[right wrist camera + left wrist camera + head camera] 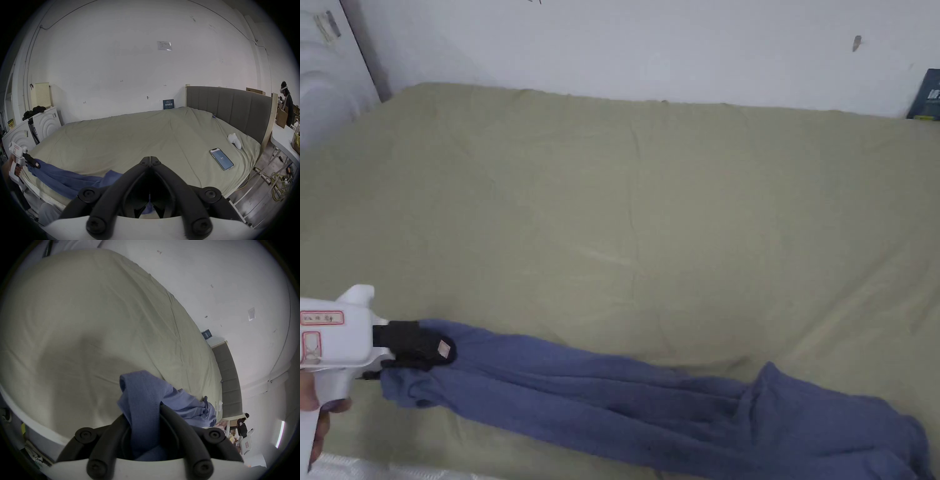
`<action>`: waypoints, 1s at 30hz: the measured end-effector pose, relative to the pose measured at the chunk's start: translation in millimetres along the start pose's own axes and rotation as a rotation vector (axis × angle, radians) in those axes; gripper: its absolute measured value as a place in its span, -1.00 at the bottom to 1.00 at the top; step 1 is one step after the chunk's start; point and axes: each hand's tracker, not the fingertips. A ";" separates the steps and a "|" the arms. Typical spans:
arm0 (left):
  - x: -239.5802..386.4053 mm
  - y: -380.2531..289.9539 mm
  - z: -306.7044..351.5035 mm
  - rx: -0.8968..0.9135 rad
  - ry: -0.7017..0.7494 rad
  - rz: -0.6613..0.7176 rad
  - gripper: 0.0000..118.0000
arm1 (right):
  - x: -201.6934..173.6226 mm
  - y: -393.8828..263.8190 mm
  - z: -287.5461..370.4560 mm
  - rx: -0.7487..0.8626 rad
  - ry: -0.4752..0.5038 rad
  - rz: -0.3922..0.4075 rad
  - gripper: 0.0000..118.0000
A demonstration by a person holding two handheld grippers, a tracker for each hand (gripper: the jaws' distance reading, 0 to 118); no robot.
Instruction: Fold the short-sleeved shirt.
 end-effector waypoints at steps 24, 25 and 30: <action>251.7 -99.7 -163.7 -0.216 0.258 -0.492 -0.80 | 20.4 -26.7 10.2 -0.071 0.066 -0.011 -1.00; 252.4 -106.1 -178.1 -0.240 0.276 -0.513 -0.32 | 20.9 -27.9 10.4 -0.077 0.066 -0.009 -1.00; 245.7 -119.1 -195.7 -0.243 0.258 -0.474 0.82 | 24.5 -30.8 11.1 -0.105 0.070 -0.012 -1.00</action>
